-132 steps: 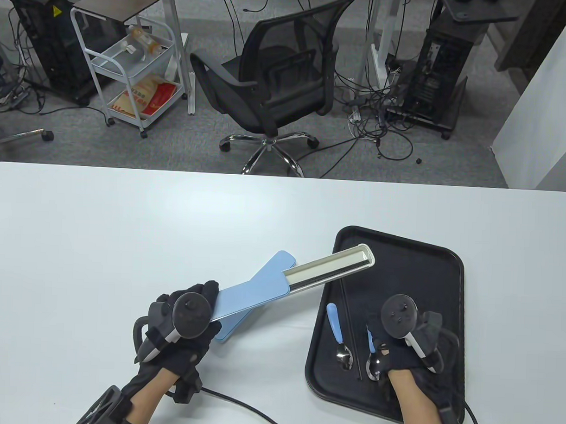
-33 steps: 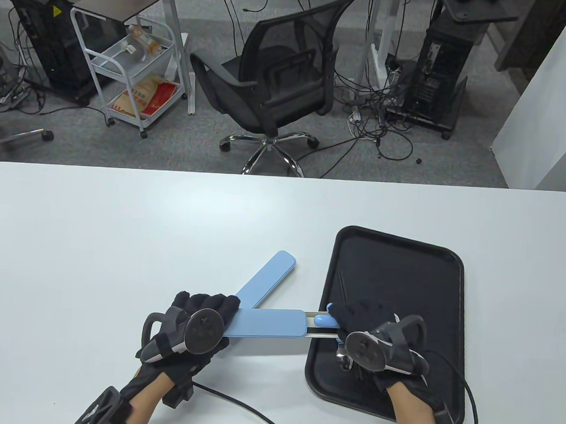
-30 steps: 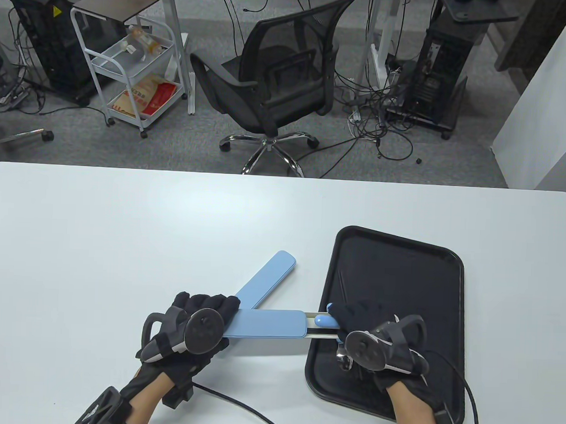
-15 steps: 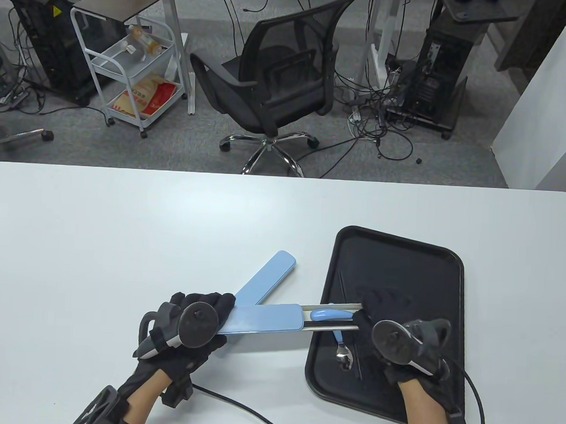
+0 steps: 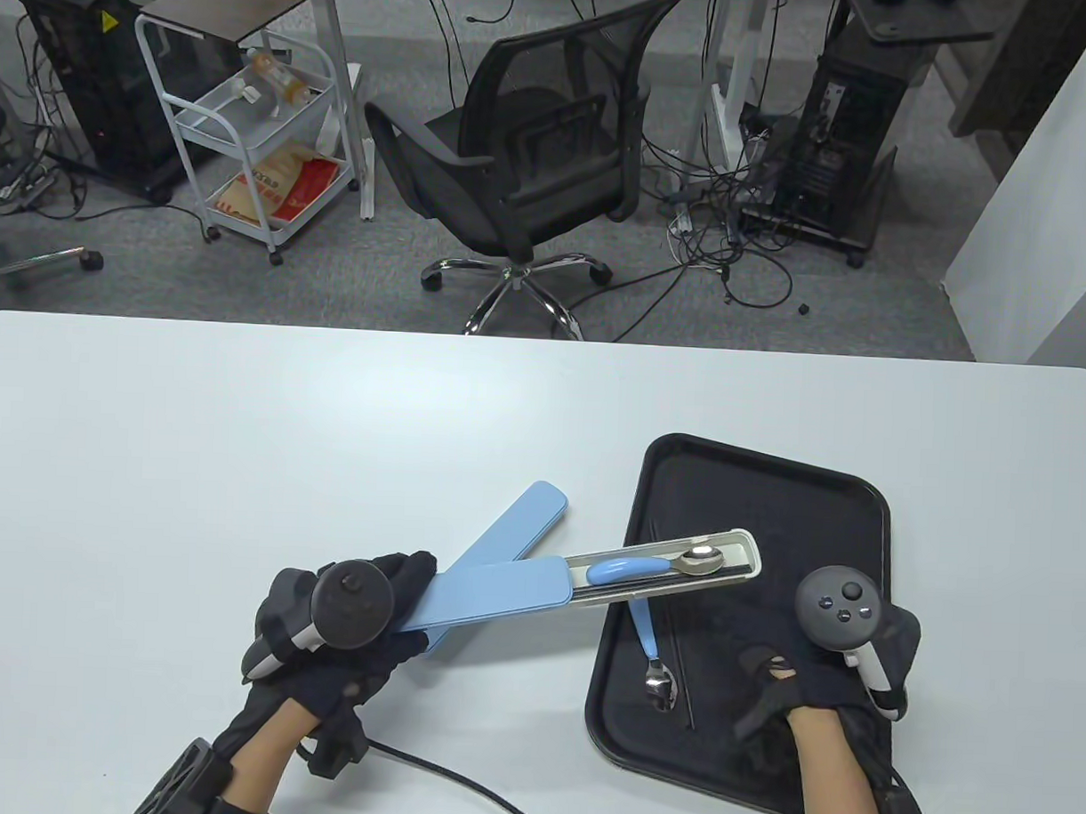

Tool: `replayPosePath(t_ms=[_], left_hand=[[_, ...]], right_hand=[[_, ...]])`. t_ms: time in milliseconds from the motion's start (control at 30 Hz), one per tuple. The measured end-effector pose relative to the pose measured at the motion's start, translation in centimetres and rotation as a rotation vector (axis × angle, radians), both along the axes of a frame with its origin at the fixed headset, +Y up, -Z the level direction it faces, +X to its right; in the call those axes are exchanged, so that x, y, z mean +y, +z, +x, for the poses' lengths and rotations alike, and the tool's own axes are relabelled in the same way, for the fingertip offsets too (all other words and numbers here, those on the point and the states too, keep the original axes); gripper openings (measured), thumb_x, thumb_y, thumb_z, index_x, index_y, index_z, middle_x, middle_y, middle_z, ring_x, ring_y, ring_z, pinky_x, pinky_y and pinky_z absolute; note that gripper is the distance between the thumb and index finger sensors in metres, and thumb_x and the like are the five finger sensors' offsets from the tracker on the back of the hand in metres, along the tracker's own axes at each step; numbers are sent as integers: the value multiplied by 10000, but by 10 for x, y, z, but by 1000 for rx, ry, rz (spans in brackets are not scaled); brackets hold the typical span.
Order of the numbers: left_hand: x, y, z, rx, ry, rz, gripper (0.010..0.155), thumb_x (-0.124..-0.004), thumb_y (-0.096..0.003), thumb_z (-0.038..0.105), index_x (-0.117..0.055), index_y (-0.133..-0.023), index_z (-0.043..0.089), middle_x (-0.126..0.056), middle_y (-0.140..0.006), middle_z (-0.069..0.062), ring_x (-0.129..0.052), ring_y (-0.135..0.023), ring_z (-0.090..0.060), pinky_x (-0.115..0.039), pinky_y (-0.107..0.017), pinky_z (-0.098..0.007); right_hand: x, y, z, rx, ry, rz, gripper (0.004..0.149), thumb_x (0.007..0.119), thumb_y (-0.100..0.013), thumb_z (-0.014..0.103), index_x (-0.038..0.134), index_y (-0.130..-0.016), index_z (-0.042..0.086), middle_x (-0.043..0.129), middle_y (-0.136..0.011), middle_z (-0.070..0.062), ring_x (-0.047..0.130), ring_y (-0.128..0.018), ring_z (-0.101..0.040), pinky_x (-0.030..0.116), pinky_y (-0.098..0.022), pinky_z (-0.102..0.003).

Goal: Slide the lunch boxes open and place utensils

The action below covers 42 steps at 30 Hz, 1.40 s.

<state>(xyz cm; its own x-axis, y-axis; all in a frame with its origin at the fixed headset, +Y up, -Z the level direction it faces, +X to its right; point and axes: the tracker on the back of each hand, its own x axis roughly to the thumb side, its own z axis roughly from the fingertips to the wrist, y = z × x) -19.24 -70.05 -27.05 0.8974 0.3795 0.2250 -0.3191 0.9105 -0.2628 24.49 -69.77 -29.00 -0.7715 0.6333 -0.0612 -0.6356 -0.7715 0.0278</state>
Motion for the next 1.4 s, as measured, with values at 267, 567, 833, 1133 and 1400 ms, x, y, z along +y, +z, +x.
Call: replayPosePath(t_ms=[267,567,833,1133,1400], left_hand=[[0,4,9,-17,-39,9,820,-874,-487,405,-370,-1120,270,-453,-1162,4,-530,-1064,-338,-382,-769,-726],[4,9,21,-25,-70,36,815,-844,-473,443,-383,-1120,263,-480,-1153,-7,-581,-1046,-334,-441,-777,-696],[2,12,26,-36,-91,52,814,-844,-473,447,-381,-1119,268,-478,-1153,-2,-579,-1048,-330,-436,-777,-692],[3,15,34,-54,-83,62,815,-837,-474,454,-375,-1118,269,-474,-1153,-1,-580,-1048,-332,-440,-778,-690],[3,15,30,-53,-48,78,812,-840,-470,464,-385,-1115,275,-486,-1145,-5,-600,-1033,-336,-453,-776,-684]], right_hand=[[-4,-1,2,-18,-70,81,835,919,-497,377,463,-1099,20,704,-1022,-219,812,-846,-462,677,-621,-658],[-7,2,-39,121,28,121,792,890,-513,379,483,-1093,25,722,-1012,-207,824,-838,-455,682,-618,-655],[-12,9,-86,316,201,148,777,849,-530,397,467,-1097,28,709,-1026,-208,806,-855,-467,672,-623,-664],[-11,20,-123,428,250,167,788,820,-540,408,432,-1098,10,687,-1039,-212,751,-898,-487,657,-632,-668],[-7,23,-129,423,216,200,803,814,-543,405,416,-1092,-23,674,-1037,-234,746,-894,-499,655,-628,-671]])
